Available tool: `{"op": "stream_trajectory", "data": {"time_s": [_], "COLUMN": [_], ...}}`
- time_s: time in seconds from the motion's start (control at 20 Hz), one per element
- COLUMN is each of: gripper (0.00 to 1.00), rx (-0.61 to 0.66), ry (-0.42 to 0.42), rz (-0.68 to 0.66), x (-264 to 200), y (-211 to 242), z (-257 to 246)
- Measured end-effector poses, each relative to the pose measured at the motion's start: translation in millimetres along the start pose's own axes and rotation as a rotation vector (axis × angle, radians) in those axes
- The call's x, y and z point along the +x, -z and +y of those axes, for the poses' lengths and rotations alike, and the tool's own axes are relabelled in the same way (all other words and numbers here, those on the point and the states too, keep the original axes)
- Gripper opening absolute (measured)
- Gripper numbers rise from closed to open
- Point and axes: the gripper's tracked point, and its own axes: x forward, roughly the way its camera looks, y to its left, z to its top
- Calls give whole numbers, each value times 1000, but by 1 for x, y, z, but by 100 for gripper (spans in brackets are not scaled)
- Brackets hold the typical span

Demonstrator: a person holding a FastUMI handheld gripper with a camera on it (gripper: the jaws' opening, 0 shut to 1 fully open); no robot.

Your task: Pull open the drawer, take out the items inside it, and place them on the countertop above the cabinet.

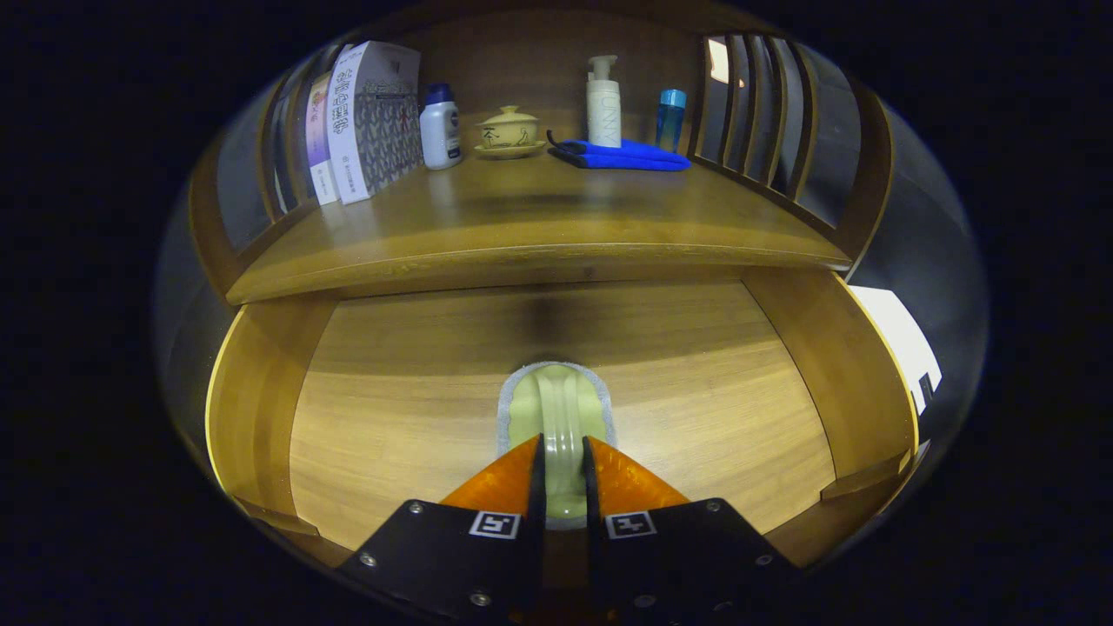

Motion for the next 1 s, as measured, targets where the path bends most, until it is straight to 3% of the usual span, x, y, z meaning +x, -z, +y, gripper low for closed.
{"op": "stream_trajectory", "data": {"time_s": [0.2,0.5,0.75,1.0], "gripper": [13,13,13,13], "rx": [10,-28,-45,-117], "ry": [-33,-26,-46,-17], "rz": [-73,-212,-330,-436], "x": [-24,-81,-115,-113], "y": [10,-16,-61,-119], "z": [-4,-9,5,8]}}
